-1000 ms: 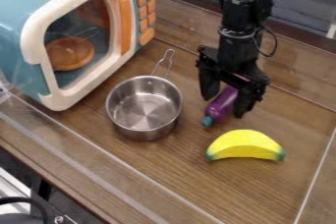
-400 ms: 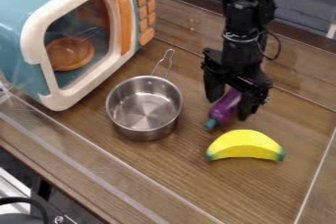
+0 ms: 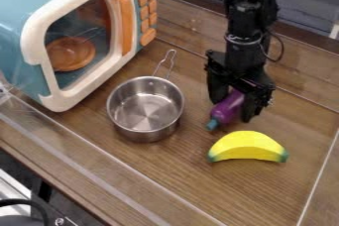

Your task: Put the eggplant in the silver pot

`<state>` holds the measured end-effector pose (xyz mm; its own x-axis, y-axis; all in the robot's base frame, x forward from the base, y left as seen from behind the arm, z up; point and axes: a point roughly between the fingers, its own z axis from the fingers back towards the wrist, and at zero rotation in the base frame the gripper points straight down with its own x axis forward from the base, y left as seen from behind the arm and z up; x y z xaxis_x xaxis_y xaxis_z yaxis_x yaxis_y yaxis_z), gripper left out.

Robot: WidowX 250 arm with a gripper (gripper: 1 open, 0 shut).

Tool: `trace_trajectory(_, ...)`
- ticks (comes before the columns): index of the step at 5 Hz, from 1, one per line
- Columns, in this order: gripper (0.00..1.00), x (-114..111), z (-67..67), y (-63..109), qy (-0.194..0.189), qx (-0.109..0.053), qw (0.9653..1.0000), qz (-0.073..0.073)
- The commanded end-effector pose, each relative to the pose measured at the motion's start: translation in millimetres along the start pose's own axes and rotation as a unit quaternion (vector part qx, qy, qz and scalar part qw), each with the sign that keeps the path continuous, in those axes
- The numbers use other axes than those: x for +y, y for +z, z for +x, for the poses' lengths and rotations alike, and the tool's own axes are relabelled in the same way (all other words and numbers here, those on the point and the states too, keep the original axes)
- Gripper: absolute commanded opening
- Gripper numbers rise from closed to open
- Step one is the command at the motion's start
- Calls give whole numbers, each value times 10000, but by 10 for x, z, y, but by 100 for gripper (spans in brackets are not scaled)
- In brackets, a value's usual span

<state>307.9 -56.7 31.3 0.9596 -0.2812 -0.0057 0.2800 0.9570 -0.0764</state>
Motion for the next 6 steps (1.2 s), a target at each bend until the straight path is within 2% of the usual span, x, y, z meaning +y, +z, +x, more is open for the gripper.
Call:
trace_trajectory(1,100,-18,61,85,-99,-202,9997,4)
trace_trajectory(4,100,4,99,58,-100,-264,9996,-24)
trace_trajectory(5,0,11,94,37,-82,-247,9997,-36)
trace_trajectory(6,0,12,69,84,-20,-257,9996,-64)
